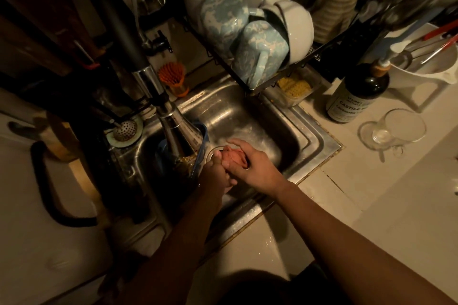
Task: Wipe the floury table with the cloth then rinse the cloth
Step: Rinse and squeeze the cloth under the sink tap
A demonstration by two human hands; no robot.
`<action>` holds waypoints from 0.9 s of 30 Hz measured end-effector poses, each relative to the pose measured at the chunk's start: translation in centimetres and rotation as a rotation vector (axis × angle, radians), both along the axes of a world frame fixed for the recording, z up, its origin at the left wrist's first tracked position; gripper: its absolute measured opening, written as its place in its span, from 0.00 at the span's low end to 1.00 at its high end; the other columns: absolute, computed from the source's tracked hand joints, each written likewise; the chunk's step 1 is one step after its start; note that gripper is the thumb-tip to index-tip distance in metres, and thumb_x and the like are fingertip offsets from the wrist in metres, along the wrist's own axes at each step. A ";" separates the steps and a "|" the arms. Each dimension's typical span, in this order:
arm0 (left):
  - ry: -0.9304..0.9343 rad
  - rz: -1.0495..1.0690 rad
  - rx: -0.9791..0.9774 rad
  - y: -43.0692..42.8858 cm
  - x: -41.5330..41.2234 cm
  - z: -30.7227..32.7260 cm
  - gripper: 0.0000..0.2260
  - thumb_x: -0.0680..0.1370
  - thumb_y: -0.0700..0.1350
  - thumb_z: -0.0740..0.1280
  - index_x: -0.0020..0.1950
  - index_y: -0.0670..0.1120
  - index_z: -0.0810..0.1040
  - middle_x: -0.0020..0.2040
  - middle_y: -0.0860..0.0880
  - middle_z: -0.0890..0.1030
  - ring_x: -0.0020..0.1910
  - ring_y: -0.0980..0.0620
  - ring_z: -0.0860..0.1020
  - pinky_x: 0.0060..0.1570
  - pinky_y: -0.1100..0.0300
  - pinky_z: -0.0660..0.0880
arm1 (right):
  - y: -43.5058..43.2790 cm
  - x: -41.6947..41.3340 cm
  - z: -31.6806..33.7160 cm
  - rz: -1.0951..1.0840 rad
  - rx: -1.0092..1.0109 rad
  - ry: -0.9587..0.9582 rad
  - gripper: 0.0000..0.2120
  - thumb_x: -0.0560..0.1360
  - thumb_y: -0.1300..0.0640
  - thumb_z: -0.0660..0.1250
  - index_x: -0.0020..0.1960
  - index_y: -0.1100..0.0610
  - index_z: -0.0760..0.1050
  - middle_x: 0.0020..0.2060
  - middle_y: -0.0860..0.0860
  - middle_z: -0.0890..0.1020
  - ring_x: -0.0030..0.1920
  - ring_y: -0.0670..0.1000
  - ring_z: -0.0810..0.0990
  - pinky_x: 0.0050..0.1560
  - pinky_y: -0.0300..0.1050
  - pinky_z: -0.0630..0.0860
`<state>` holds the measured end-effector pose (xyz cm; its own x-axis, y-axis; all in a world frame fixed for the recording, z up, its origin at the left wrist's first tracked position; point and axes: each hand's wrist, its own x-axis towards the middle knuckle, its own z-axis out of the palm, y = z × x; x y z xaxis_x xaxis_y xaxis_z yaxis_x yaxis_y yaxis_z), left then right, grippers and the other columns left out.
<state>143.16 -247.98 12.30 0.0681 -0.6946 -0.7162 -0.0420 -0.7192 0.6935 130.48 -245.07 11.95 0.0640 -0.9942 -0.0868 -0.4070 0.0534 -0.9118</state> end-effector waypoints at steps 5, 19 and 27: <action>-0.431 -0.445 -0.470 0.5 1.4 2.6 0.16 0.83 0.53 0.57 0.61 0.43 0.76 0.43 0.49 0.80 0.40 0.50 0.82 0.35 0.63 0.74 | -1.0 -1.3 0.3 0.030 0.121 -0.029 0.14 0.78 0.52 0.69 0.63 0.54 0.79 0.53 0.49 0.84 0.53 0.47 0.82 0.56 0.43 0.76; -0.424 -0.321 -0.899 1.1 0.9 1.7 0.13 0.78 0.49 0.60 0.50 0.40 0.78 0.43 0.50 0.80 0.40 0.56 0.78 0.43 0.70 0.74 | 0.5 2.7 1.0 -0.295 0.050 -0.164 0.10 0.82 0.58 0.61 0.53 0.62 0.78 0.45 0.55 0.84 0.46 0.53 0.82 0.49 0.45 0.76; -0.199 -0.096 -0.414 0.9 -0.3 0.0 0.10 0.82 0.47 0.58 0.46 0.47 0.76 0.46 0.42 0.82 0.49 0.40 0.82 0.53 0.47 0.79 | 2.4 3.0 -0.4 -0.244 -0.277 0.019 0.10 0.82 0.54 0.59 0.55 0.59 0.76 0.44 0.56 0.83 0.43 0.46 0.79 0.45 0.20 0.65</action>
